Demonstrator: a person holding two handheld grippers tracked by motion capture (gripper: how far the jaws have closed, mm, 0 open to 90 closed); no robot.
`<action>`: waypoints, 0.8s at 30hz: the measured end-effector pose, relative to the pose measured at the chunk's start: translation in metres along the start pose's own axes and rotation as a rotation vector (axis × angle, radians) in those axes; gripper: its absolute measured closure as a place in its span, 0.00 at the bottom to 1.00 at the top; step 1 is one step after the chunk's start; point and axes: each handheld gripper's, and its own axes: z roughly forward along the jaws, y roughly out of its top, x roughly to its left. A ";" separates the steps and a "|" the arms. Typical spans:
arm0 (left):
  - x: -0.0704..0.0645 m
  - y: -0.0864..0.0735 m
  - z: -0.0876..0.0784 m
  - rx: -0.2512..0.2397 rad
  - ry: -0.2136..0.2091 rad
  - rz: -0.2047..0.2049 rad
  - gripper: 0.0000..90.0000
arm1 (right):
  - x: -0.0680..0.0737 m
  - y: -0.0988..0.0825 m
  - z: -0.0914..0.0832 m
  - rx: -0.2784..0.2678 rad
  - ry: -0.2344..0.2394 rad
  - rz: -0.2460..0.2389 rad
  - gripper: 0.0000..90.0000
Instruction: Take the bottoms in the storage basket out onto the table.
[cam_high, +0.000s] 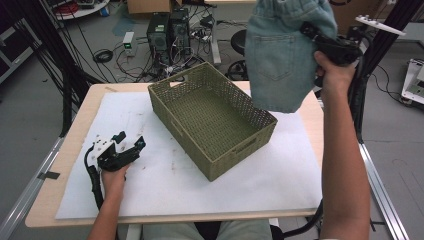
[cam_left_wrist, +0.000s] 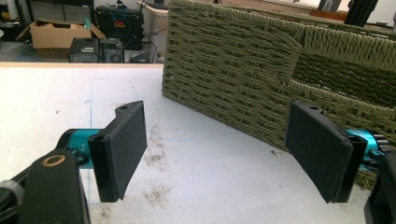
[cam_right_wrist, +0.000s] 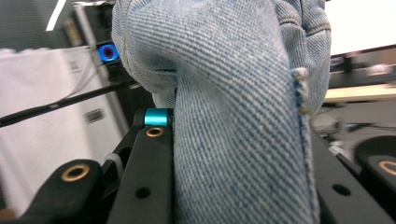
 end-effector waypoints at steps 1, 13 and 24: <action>0.000 0.000 0.000 0.001 0.000 0.001 0.23 | -0.006 0.001 -0.009 -0.006 -0.029 -0.004 0.79; 0.000 0.000 0.000 0.003 0.005 -0.001 0.23 | -0.042 -0.043 -0.058 0.122 -0.171 0.003 0.79; 0.000 0.000 0.000 0.003 0.003 0.002 0.23 | -0.063 -0.129 -0.046 0.355 -0.246 0.021 0.78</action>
